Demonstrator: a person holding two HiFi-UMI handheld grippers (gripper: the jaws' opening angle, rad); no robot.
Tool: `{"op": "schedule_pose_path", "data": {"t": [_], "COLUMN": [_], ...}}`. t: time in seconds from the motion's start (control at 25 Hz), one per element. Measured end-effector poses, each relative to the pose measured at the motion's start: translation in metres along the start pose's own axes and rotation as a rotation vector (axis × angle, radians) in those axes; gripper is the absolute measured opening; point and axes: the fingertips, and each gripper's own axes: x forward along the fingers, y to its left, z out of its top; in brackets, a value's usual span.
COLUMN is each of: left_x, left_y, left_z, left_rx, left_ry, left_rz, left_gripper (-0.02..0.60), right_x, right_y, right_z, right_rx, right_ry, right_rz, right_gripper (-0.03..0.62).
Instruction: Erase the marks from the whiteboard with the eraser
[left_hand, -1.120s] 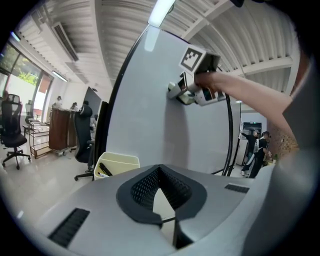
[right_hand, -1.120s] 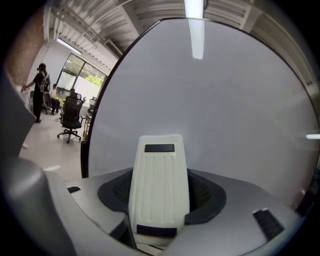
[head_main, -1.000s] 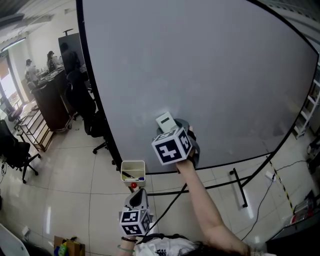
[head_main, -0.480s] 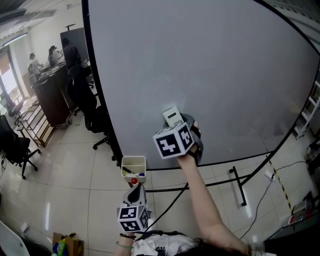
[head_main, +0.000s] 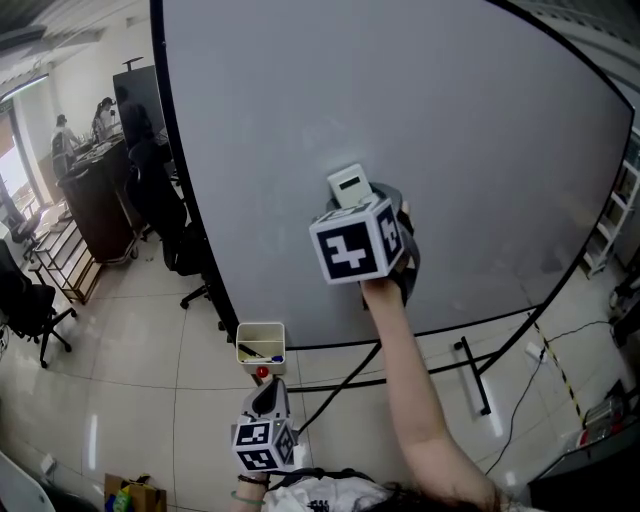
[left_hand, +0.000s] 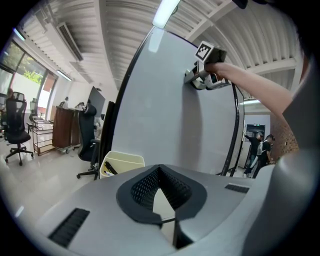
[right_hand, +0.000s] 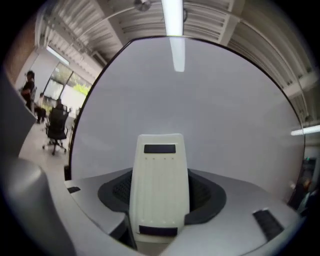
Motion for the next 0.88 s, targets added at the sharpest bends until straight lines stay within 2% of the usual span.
{"op": "schedule_pose_path", "data": {"t": [0.08, 0.12, 0.2, 0.28, 0.36, 0.52, 0.6, 0.68, 0.76, 0.88], "left_x": [0.002, 0.003, 0.003, 0.001, 0.0, 0.001, 0.002, 0.003, 0.005, 0.007], "left_y": [0.002, 0.004, 0.004, 0.005, 0.007, 0.006, 0.001, -0.001, 0.0, -0.002], "left_z": [0.001, 0.002, 0.004, 0.006, 0.005, -0.002, -0.001, -0.002, -0.003, 0.001], "left_rx": [0.003, 0.004, 0.006, 0.005, 0.0, -0.002, -0.003, -0.001, 0.001, 0.007], "left_ry": [-0.016, -0.025, -0.032, -0.031, -0.025, -0.012, -0.009, -0.005, -0.01, -0.019], "left_rz": [0.011, 0.017, 0.022, 0.026, 0.032, 0.034, 0.025, 0.024, 0.032, 0.035], "left_gripper": [-0.003, -0.003, -0.003, -0.003, -0.003, -0.003, -0.003, -0.003, -0.003, -0.003], "right_x": [0.012, 0.02, 0.031, 0.034, 0.027, -0.003, -0.007, -0.004, 0.0, 0.019], "right_y": [0.02, 0.035, 0.063, 0.074, 0.061, -0.005, -0.025, -0.027, -0.017, 0.021], "right_z": [-0.047, -0.077, -0.13, -0.151, -0.125, -0.011, 0.016, 0.013, -0.009, -0.086], "right_rx": [-0.115, -0.14, -0.125, -0.066, -0.017, 0.052, 0.067, 0.052, 0.049, -0.035], "right_ry": [0.117, 0.176, 0.262, 0.271, 0.187, -0.042, -0.069, -0.072, -0.068, 0.122], "right_rz": [-0.035, -0.013, 0.074, 0.145, 0.138, 0.047, 0.015, -0.022, -0.047, 0.02], "right_gripper": [0.279, 0.279, 0.278, 0.278, 0.278, 0.278, 0.278, 0.278, 0.272, 0.273]}}
